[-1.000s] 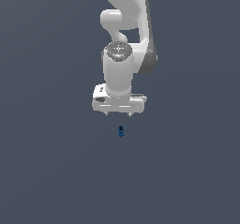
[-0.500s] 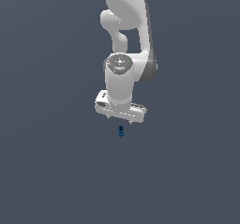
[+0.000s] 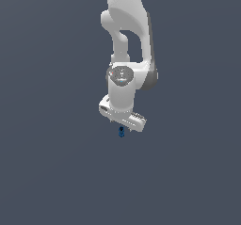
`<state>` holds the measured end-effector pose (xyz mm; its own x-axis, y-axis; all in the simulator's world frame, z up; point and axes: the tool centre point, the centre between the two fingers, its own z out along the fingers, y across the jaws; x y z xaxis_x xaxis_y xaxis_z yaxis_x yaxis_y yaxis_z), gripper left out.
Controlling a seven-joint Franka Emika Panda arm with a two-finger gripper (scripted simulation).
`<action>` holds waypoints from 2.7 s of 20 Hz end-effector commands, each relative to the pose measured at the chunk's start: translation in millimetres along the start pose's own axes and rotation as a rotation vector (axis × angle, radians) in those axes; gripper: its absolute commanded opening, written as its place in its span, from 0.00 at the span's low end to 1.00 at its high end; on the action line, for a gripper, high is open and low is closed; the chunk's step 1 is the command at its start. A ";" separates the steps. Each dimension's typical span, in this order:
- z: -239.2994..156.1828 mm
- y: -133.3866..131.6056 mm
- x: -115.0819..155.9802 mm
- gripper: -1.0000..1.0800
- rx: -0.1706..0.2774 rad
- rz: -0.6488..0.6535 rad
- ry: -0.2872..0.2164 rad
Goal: Pick up the object and move it to a goal position.
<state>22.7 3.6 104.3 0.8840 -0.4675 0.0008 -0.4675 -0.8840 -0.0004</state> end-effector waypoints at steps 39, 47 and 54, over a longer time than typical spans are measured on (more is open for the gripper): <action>61.1 -2.3 1.1 0.00 -0.001 0.084 -0.001; 36.5 8.8 14.4 0.00 -0.001 0.084 -0.001; -13.2 31.1 41.8 0.00 -0.001 0.084 -0.001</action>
<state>41.8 -35.1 104.9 0.8422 -0.5392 -0.0007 -0.5392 -0.8422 0.0004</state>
